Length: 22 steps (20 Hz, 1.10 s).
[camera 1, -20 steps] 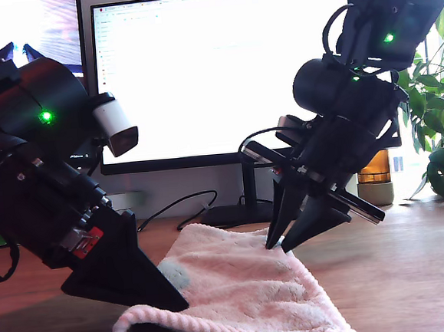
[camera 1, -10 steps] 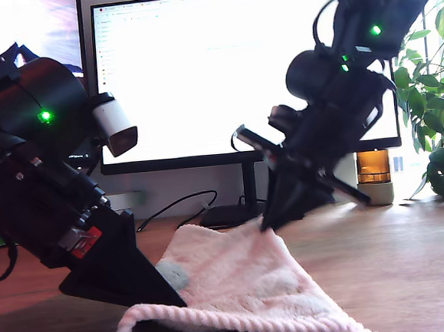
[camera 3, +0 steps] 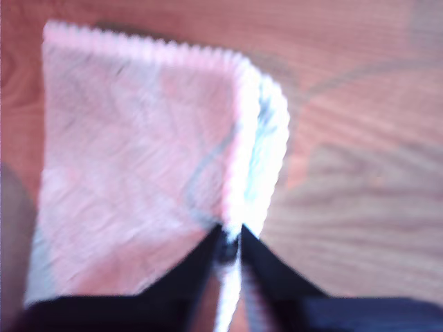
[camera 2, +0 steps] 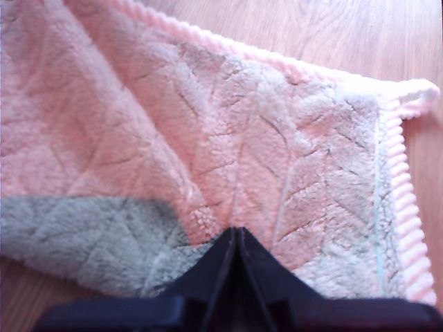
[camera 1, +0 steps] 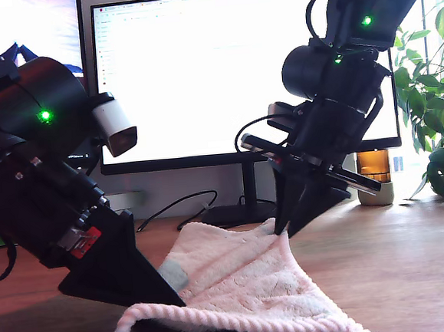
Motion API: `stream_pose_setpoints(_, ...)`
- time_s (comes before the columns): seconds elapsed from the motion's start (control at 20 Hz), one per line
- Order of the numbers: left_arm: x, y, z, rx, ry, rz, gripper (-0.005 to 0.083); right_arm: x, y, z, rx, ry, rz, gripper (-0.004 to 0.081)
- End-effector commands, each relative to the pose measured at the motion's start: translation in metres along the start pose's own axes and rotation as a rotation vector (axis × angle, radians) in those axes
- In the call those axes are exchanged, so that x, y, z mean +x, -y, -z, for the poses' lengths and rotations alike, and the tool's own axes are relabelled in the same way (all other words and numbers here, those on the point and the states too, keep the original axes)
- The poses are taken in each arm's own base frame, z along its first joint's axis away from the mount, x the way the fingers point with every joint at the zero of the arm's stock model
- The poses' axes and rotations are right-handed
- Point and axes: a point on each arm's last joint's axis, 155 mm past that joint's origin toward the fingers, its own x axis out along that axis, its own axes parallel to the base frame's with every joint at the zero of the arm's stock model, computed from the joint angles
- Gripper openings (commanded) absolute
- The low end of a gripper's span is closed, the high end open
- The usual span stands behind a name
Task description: Fold the tea towel to a neat square and place it to the right
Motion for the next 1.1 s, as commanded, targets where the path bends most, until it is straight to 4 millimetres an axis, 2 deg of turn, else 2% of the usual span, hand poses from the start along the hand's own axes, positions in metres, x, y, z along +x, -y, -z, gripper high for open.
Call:
stream_pose_setpoints(0.0, 0.002, 0.004, 0.015, -0.018, -0.033, 0.007, -0.0021, 0.006, 0.001, 0.002, -0.014, -0.002, 0.017, 0.0250)
stream_pose_setpoints(0.25, -0.003, -0.001, -0.004, 0.024, 0.031, -0.021, -0.0021, 0.004, -0.006, 0.005, -0.016, -0.021, -0.021, 0.0282)
stream_pose_setpoints(0.4, -0.016, -0.005, -0.029, 0.066, 0.107, -0.065, -0.0021, -0.003, -0.021, 0.012, -0.051, -0.050, -0.097, 0.0274)
stream_pose_setpoints(0.5, -0.026, -0.009, -0.043, 0.090, 0.146, -0.109, -0.0021, -0.011, -0.026, 0.006, -0.087, -0.019, -0.102, 0.0234)
stream_pose_setpoints(0.6, -0.037, -0.011, -0.048, 0.096, 0.152, -0.145, -0.0021, -0.025, -0.030, 0.002, -0.137, 0.009, -0.102, 0.0190)
stream_pose_setpoints(0.75, -0.052, -0.012, -0.057, 0.106, 0.170, -0.190, -0.0021, -0.047, -0.026, 0.001, -0.217, 0.035, -0.046, -0.0016)
stream_pose_setpoints(0.85, -0.061, -0.012, -0.062, 0.103, 0.187, -0.214, -0.0021, -0.060, -0.020, 0.000, -0.248, 0.054, 0.013, -0.0011)
stream_pose_setpoints(1.05, -0.069, -0.010, -0.058, 0.093, 0.167, -0.234, -0.0021, -0.089, -0.018, -0.001, -0.338, 0.113, 0.070, -0.0011)
